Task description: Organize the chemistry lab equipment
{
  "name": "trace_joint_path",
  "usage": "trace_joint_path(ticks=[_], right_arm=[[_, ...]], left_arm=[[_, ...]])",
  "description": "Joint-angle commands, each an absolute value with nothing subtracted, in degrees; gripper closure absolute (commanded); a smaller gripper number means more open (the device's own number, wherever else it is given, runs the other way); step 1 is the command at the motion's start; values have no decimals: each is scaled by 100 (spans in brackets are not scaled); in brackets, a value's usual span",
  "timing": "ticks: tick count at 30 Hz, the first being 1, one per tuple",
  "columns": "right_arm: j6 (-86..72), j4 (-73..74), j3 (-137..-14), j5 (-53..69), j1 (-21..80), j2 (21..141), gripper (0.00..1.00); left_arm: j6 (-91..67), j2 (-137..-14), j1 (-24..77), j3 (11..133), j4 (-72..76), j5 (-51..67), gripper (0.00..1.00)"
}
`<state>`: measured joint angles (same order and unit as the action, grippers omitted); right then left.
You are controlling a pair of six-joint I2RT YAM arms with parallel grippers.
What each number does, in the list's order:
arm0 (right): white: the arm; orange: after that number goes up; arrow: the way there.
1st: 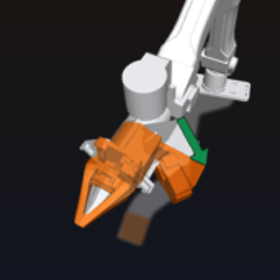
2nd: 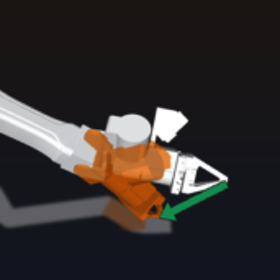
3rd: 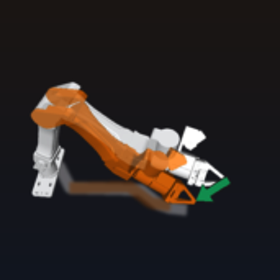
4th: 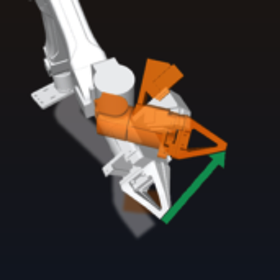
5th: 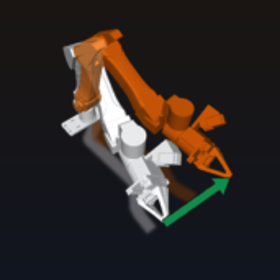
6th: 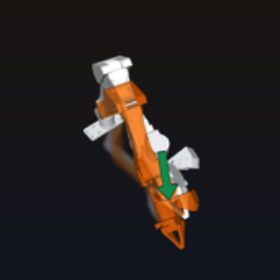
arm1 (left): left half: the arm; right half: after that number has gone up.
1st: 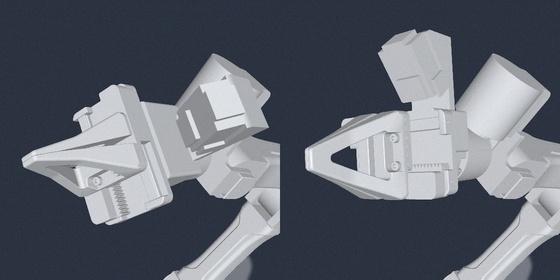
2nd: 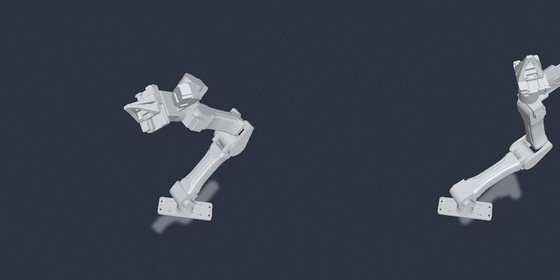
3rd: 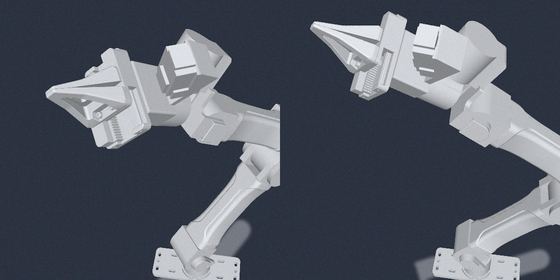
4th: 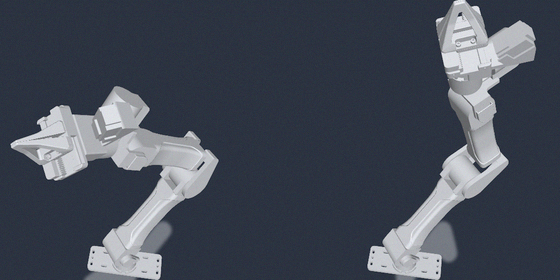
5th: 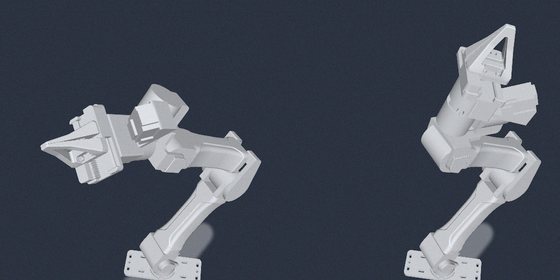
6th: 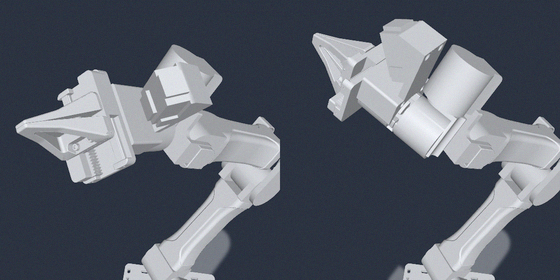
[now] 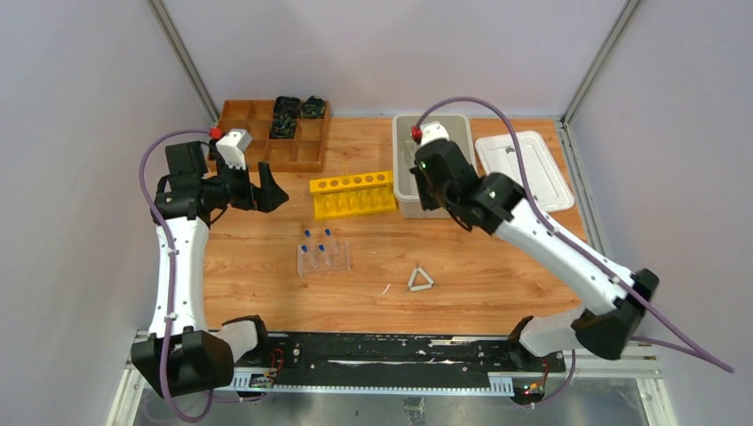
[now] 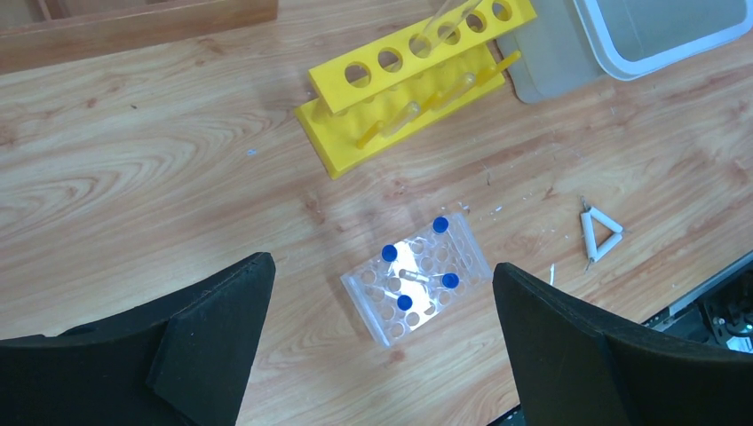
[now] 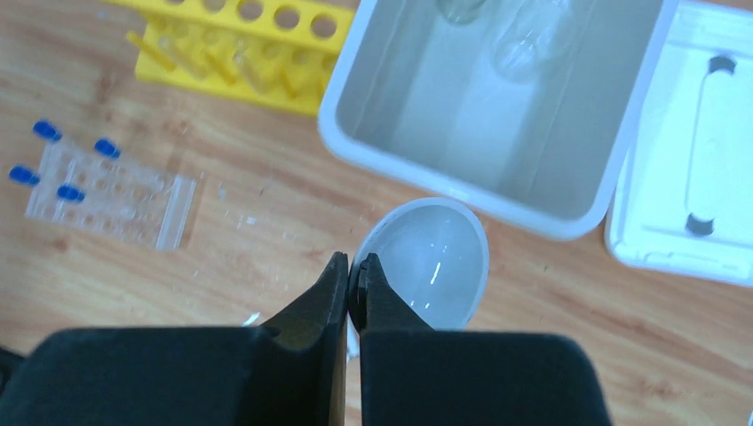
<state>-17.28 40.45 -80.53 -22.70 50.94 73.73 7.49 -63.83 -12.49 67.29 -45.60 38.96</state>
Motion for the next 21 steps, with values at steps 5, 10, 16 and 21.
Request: trace_joint_path(ticks=[5, 10, 16, 21], right_arm=[[-826, 4495, -9943, -1275, 3757, 9651, 100], [-816, 4541, -10667, -885, 3210, 10854, 100], [-900, 4535, -11011, -386, 2973, 11802, 100], [-1063, 4477, -11050, -115, 2949, 12264, 100]], left_arm=[[871, -6125, -1219, 6794, -4684, 3963, 0], [904, -6063, -1221, 6757, -4719, 3949, 0], [928, -6095, -1214, 6707, -4711, 4035, 0], [945, -6143, -1221, 6689, -4720, 4009, 0]])
